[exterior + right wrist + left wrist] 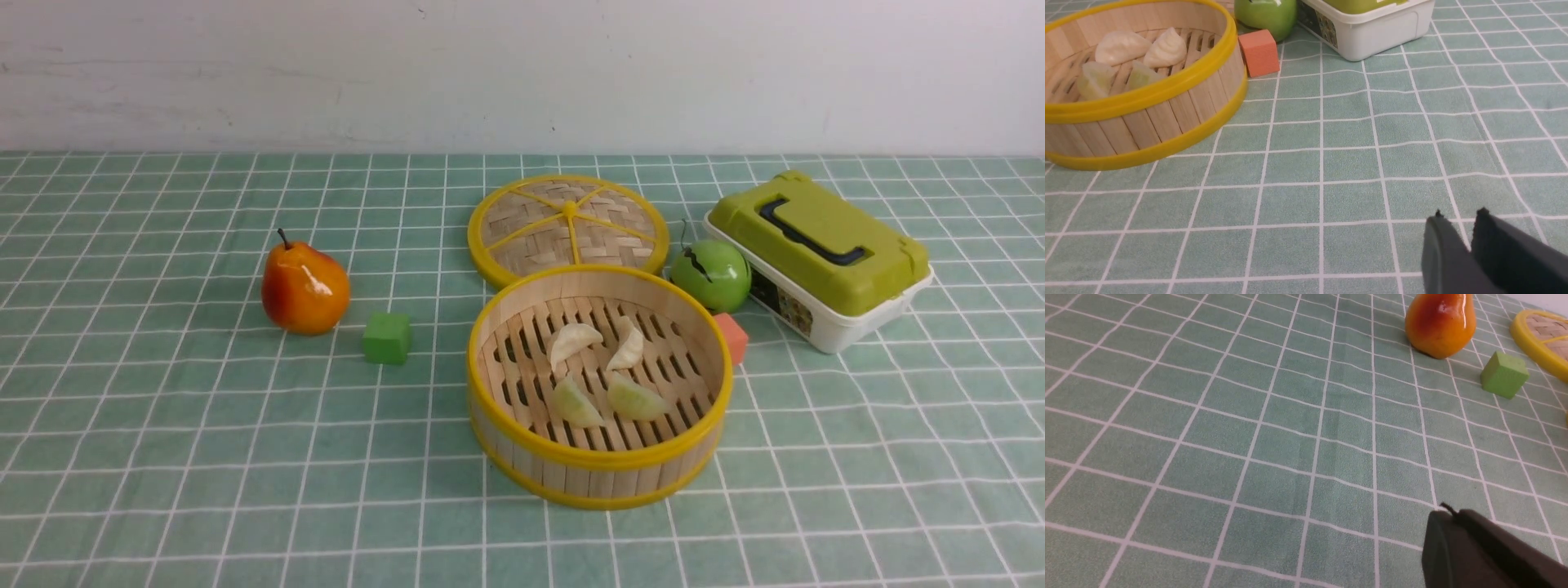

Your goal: Put the dumplings into the steamer on the table with the blue tablecloth.

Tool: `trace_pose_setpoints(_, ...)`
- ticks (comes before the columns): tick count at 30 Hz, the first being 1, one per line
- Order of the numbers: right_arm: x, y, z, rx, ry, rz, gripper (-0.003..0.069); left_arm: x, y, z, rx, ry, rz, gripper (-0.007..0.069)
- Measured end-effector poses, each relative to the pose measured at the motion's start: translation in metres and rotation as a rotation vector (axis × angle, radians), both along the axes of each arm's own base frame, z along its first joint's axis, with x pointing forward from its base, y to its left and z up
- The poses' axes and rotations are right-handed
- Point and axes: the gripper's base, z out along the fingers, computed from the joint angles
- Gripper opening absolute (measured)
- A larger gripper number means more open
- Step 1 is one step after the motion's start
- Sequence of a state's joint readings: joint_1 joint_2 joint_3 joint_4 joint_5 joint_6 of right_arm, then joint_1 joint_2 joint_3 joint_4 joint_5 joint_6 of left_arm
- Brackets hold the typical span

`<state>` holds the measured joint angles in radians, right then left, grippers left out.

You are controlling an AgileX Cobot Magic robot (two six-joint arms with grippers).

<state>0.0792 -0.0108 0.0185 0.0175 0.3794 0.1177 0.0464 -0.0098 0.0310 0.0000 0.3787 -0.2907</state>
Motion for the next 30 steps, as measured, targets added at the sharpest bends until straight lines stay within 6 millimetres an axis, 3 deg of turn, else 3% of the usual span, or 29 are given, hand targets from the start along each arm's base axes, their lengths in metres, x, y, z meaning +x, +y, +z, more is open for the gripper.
trace_pose_setpoints(30, 0.0, 0.0, 0.0, 0.0, 0.0, 0.0, 0.0155, -0.0001, 0.0, -0.0004, 0.0, 0.005, 0.0, 0.0008)
